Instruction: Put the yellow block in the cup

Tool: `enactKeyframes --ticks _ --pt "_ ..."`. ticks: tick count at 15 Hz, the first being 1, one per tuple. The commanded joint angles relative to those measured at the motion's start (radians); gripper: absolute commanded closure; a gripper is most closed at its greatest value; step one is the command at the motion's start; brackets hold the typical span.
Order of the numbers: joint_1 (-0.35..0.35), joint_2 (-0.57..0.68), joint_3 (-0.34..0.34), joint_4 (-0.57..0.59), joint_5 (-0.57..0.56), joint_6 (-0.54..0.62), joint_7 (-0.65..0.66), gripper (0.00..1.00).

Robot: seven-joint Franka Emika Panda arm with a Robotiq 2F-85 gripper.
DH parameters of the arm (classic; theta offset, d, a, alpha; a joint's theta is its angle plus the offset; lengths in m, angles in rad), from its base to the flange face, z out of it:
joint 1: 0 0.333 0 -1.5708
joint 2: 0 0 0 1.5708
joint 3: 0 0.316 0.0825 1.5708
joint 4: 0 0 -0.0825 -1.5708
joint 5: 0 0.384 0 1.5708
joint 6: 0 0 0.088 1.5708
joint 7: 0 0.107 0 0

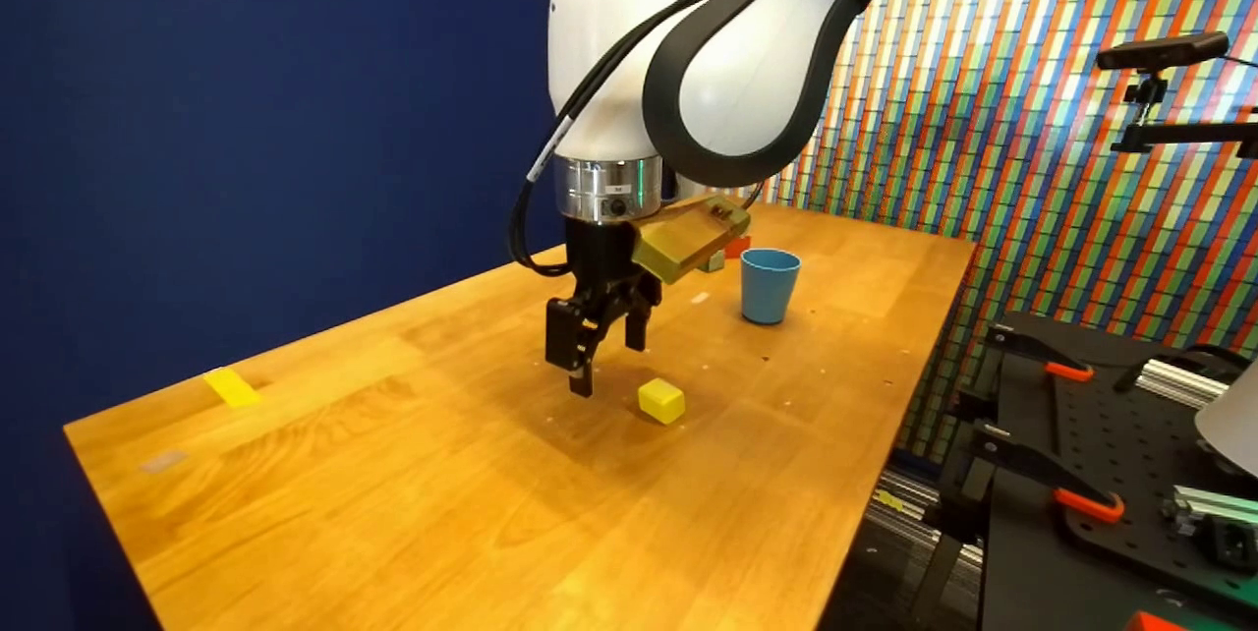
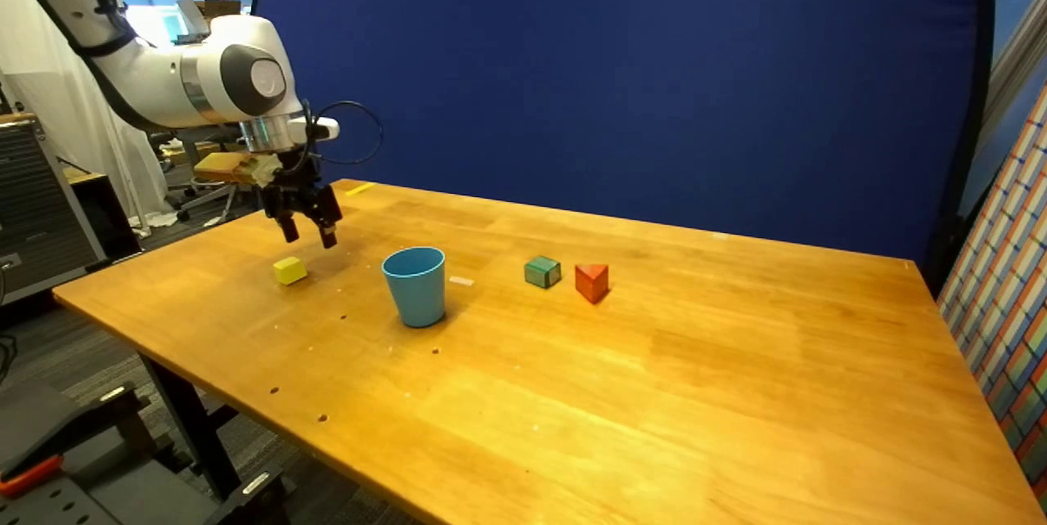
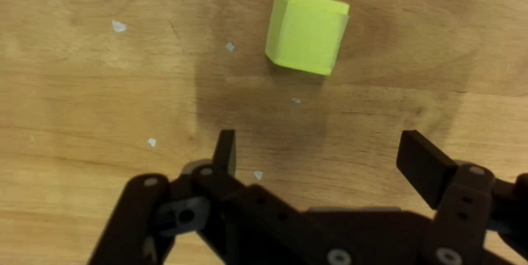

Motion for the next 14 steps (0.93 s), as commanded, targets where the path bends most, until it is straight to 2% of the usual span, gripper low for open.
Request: enactKeyframes --ticks 1,10,11,12,14 --pt "0.052 -0.032 -0.052 -0.029 -0.028 -0.004 0.132 0.00" --pt "0.053 -0.089 -0.054 -0.120 -0.026 -0.005 0.314 0.00" --pt "0.049 -0.094 -0.053 -0.131 -0.029 -0.003 0.324 0.25" --pt "0.048 -0.101 -0.052 -0.140 -0.030 -0.004 0.335 0.26" --pt "0.044 -0.111 -0.050 -0.162 -0.033 0.005 0.352 0.42"
